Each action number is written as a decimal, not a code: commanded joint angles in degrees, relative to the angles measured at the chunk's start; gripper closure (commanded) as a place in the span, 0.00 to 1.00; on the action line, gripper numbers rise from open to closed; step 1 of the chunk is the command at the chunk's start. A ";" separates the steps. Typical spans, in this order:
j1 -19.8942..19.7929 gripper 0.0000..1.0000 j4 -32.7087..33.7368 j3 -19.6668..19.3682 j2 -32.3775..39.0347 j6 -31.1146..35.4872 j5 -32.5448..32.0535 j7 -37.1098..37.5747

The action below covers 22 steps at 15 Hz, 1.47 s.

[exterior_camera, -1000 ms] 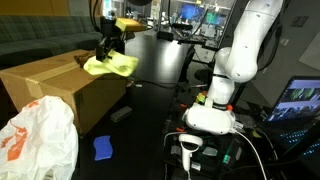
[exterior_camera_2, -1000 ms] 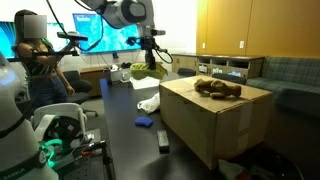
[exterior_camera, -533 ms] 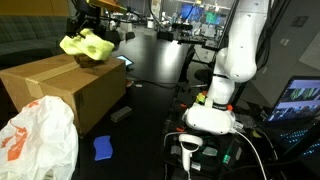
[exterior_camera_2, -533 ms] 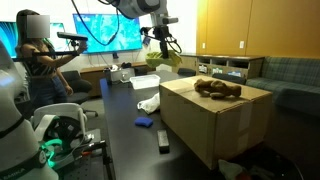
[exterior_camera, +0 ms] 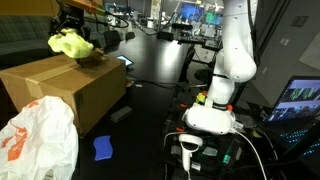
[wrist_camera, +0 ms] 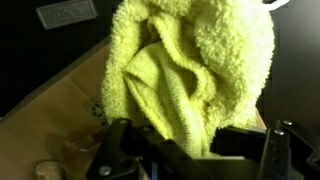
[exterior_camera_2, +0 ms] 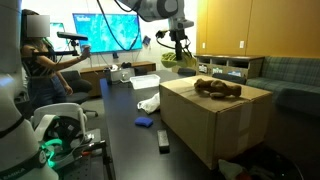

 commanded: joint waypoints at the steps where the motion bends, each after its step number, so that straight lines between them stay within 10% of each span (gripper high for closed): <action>1: 0.99 0.95 8.70 -1.61 6.36 -1.10 1.88 4.65; 9: 2.72 0.34 14.63 -3.66 11.96 -1.40 1.00 13.74; 14: 2.71 0.01 6.61 -3.51 6.64 -0.58 0.28 11.31; 22: 1.87 0.00 -18.65 -1.69 -12.44 0.71 -1.05 0.24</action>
